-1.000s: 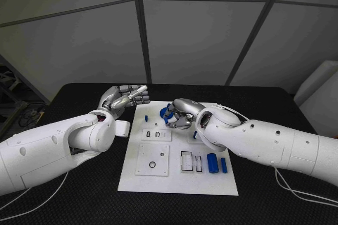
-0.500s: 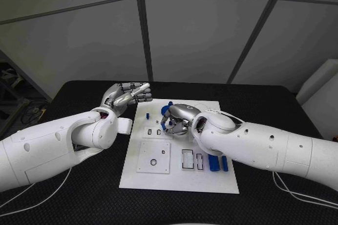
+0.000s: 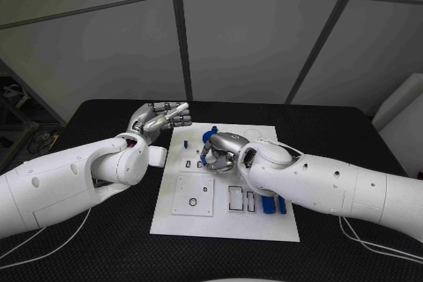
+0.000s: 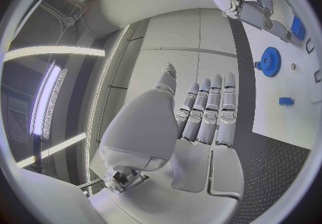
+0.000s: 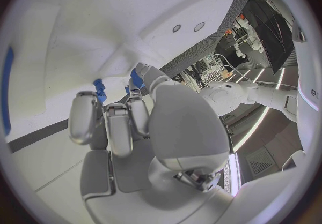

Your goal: Assemble the parts on the task board

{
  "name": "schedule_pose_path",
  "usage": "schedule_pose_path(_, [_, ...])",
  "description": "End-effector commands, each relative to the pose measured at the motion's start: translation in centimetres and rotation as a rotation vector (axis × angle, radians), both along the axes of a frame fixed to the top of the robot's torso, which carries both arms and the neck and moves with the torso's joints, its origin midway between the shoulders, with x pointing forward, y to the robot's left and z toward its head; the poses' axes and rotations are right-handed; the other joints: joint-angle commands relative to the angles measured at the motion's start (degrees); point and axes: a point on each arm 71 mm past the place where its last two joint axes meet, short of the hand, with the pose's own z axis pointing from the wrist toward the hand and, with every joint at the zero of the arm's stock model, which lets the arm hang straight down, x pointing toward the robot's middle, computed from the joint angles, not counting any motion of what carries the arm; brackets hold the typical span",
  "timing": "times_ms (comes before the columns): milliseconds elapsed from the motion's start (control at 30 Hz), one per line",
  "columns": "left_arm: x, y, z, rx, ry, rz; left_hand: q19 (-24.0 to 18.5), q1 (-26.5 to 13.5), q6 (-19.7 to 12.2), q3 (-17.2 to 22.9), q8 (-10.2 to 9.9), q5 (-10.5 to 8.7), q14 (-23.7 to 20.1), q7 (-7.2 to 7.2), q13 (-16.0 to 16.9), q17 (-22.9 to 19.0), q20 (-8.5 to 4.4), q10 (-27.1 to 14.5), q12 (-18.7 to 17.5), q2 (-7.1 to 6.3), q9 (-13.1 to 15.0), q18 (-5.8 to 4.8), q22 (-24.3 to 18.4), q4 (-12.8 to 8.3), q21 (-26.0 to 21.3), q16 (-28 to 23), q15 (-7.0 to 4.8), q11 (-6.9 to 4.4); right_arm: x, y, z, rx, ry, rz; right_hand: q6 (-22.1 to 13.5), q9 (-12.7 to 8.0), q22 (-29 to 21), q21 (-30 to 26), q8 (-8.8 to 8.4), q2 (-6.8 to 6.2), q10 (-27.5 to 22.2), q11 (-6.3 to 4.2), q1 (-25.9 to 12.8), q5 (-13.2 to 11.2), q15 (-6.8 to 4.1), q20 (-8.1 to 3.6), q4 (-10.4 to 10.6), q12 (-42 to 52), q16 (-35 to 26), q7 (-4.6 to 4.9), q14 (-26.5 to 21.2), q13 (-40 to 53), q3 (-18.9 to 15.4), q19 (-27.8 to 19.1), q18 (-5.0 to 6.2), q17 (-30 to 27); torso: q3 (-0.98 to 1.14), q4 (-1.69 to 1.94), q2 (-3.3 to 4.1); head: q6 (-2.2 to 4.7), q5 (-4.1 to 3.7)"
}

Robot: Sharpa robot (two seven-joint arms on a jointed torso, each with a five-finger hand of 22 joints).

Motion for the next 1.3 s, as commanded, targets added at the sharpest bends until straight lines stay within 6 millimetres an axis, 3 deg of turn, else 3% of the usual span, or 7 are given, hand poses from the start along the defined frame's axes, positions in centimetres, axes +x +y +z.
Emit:
schedule_pose_path(33, [0.02,-0.17,0.19,0.002,-0.013,-0.012,-0.09,0.08,-0.07,-0.08,-0.35,0.27,0.19,0.86,-0.08,-0.06,-0.05,-0.27,-0.37,0.67,-0.08,-1.11,-0.06,-0.37,-0.39,-0.19,0.03,-0.05,0.03,0.03,-0.10,-0.014,0.001,0.008,0.34,0.45,-0.09,0.06,0.18,0.24,-0.11,-0.46,-0.42,-0.07,-0.39,-0.33,0.06,-0.04,0.00,-0.11,4.80,0.58,0.27,-0.02,-1.00,9.79,0.02,-0.05,-0.02,-0.01,0.06])
schedule_pose_path(1300, [0.06,-0.24,0.16,0.009,-0.013,-0.012,-0.15,0.08,-0.06,-0.15,-0.40,0.27,0.18,0.87,-0.07,-0.07,-0.04,-0.27,-0.42,0.69,-0.07,-1.12,-0.09,-0.46,-0.45,-0.22,0.05,-0.04,0.27,-0.22,-0.80,-0.064,0.047,0.009,-1.65,0.41,-0.97,-0.48,-1.14,-1.08,-1.45,0.07,-2.03,-0.83,0.00,-0.09,0.30,-1.30,-0.23,0.58,4.68,-0.75,0.23,-0.75,-0.83,9.32,0.01,-0.08,-0.03,-0.50,0.09])
